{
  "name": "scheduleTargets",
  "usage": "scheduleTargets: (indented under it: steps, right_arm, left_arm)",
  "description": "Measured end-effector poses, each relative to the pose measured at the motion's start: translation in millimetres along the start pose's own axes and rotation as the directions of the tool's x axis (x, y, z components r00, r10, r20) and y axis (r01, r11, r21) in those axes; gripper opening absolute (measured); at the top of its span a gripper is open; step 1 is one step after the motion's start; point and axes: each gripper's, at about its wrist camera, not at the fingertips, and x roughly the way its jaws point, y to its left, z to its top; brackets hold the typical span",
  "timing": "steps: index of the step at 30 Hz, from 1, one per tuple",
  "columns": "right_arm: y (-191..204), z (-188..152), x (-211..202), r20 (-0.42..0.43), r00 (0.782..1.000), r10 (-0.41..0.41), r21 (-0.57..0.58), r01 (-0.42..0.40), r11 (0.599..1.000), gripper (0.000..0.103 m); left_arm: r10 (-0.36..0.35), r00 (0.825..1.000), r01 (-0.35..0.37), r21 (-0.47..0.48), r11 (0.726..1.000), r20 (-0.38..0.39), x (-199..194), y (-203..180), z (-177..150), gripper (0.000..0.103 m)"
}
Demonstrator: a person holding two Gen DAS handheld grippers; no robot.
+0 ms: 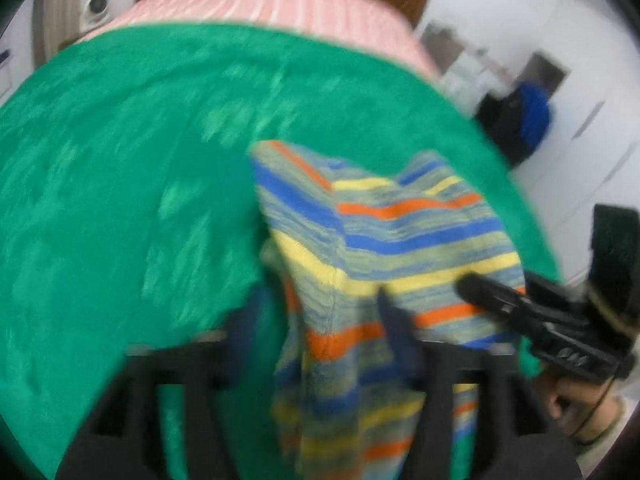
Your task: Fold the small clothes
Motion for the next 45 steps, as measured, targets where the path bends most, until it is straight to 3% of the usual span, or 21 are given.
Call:
scheduleTargets:
  steps: [1, 2, 3, 4, 5, 7, 8, 10, 14, 16, 19, 23, 27, 32, 34, 36, 39, 45]
  right_arm:
    - [-8, -8, 11, -0.084, 0.996, -0.017, 0.026, 0.02, 0.999, 0.057]
    - [-19, -20, 19, -0.167, 0.985, -0.044, 0.056, 0.054, 0.997, 0.063]
    - [-27, -34, 13, -0.185, 0.981, -0.049, 0.078, 0.064, 0.995, 0.064]
    - [-31, -39, 8, -0.182, 0.982, -0.048, 0.079, 0.063, 0.995, 0.068]
    - [-33, -51, -8, -0.174, 0.983, -0.059, 0.061, 0.07, 0.996, 0.079]
    - [-31, -66, -36, -0.144, 0.984, -0.1, 0.017, 0.104, 0.994, 0.088]
    - [-29, -70, -49, -0.124, 0.986, -0.114, -0.003, 0.114, 0.993, 0.091]
    - [-20, -78, -80, -0.072, 0.986, -0.148, -0.055, 0.144, 0.988, 0.099]
    - [7, -81, -135, 0.077, 0.973, -0.218, -0.166, 0.228, 0.959, 0.1]
    - [21, -83, -154, 0.133, 0.96, -0.247, -0.196, 0.269, 0.943, 0.101]
    - [34, -87, -174, 0.19, 0.945, -0.266, -0.198, 0.303, 0.932, 0.102]
    - [46, -99, -187, 0.202, 0.945, -0.258, -0.197, 0.298, 0.934, 0.102]
    - [54, -108, -194, 0.213, 0.939, -0.271, -0.205, 0.314, 0.927, 0.102]
    - [62, -114, -203, 0.232, 0.933, -0.275, -0.199, 0.323, 0.925, 0.102]
    - [65, -115, -206, 0.237, 0.929, -0.283, -0.197, 0.331, 0.923, 0.102]
    - [66, -115, -207, 0.236, 0.927, -0.292, -0.184, 0.338, 0.923, 0.102]
    - [67, -115, -206, 0.21, 0.92, -0.331, -0.153, 0.366, 0.918, 0.102]
    - [70, -120, -203, 0.123, 0.944, -0.308, -0.104, 0.32, 0.942, 0.102]
  left_arm:
    - [0.032, 0.999, -0.032, 0.001, 0.999, -0.016, 2, 4, -10, 0.069]
    - [0.057, 0.998, -0.057, 0.02, 0.998, -0.015, -2, 4, -26, 0.069]
    - [0.071, 0.997, -0.071, 0.037, 0.997, -0.001, -10, 2, -35, 0.07]
    - [0.092, 0.996, -0.093, 0.057, 0.994, 0.021, -20, 0, -44, 0.071]
    - [0.124, 0.99, -0.129, 0.089, 0.988, 0.062, -37, -8, -57, 0.075]
    - [0.165, 0.977, -0.181, 0.12, 0.976, 0.134, -64, -22, -72, 0.088]
    - [0.182, 0.965, -0.208, 0.132, 0.969, 0.188, -81, -32, -79, 0.097]
    - [0.201, 0.944, -0.243, 0.14, 0.96, 0.261, -102, -46, -85, 0.101]
    - [0.281, 0.879, -0.34, 0.094, 0.936, 0.385, -141, -76, -92, 0.102]
    - [0.264, 0.877, -0.31, 0.053, 0.949, 0.402, -153, -81, -93, 0.102]
    - [0.243, 0.888, -0.263, -0.002, 0.965, 0.39, -165, -81, -94, 0.102]
    - [0.273, 0.878, -0.279, -0.041, 0.959, 0.394, -176, -84, -102, 0.102]
    - [0.33, 0.859, -0.331, -0.067, 0.941, 0.392, -188, -90, -115, 0.102]
    - [0.413, 0.815, -0.424, -0.067, 0.903, 0.406, -196, -97, -124, 0.102]
    - [0.428, 0.808, -0.441, -0.066, 0.895, 0.406, -199, -99, -126, 0.103]
    - [0.429, 0.817, -0.442, -0.058, 0.895, 0.385, -200, -99, -128, 0.102]
    - [0.405, 0.85, -0.422, -0.026, 0.906, 0.336, -196, -97, -132, 0.103]
    - [0.372, 0.884, -0.388, 0.0, 0.922, 0.281, -189, -99, -148, 0.103]
